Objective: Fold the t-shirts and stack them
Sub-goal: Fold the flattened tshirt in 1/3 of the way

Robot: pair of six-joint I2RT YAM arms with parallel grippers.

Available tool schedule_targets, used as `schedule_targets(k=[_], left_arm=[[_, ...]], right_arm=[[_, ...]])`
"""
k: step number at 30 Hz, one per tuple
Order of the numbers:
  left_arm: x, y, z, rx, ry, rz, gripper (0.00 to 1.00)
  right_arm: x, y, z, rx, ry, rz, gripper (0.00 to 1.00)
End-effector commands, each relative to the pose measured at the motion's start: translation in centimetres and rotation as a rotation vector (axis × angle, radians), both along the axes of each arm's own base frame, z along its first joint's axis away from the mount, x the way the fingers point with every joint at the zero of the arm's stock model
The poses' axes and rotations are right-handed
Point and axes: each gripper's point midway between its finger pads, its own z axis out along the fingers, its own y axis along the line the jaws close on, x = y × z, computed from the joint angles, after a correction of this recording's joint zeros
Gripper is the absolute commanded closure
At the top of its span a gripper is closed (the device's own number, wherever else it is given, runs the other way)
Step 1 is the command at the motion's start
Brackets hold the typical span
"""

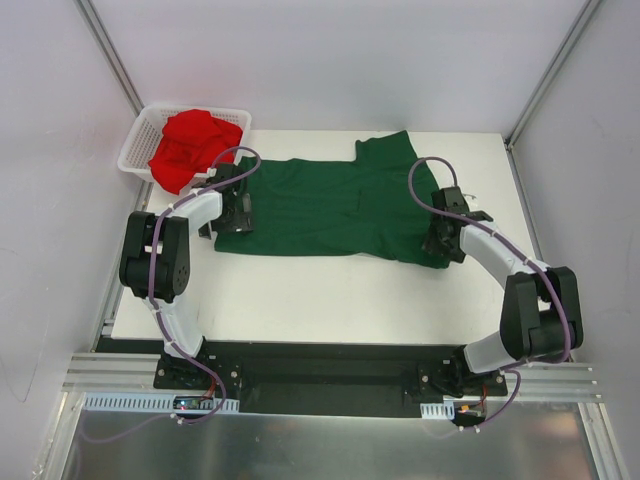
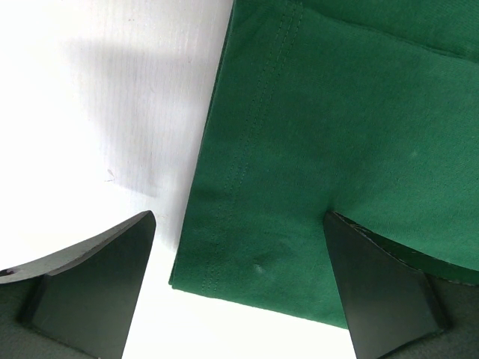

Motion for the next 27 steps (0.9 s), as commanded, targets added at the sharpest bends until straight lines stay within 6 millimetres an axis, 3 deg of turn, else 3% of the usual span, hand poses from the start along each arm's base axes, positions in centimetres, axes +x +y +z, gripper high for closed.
schedule_targets(k=[1,9,16,20,25,27], left_arm=[[-1.2,0.7,0.4,0.007,0.020,0.015,0.04],[-1.1,0.7,0.4,0.009,0.018,0.017,0.04],[-1.1,0.8,0.6,0.012,0.013,0.018,0.04],[-1.2,0.8,0.5,0.012,0.016,0.016,0.04],[-1.2,0.9,0.5,0.015,0.016,0.019,0.04],[-1.2,0.9,0.5,0.018,0.017,0.016,0.04]], right_arm=[[1.9,0.0,0.9,0.012,-0.048,0.016,0.43],[1.7,0.6,-0.5,0.059,-0.026,0.017,0.44],[1.8,0.7,-0.8,0.077,-0.027,0.016,0.70],[1.6,0.9,-0.9,0.086,-0.024,0.014,0.77],[1.3,0.8,-1.2,0.088,-0.014,0.009,0.97],[1.0,0.5,-1.4,0.074,-0.002,0.000,0.99]])
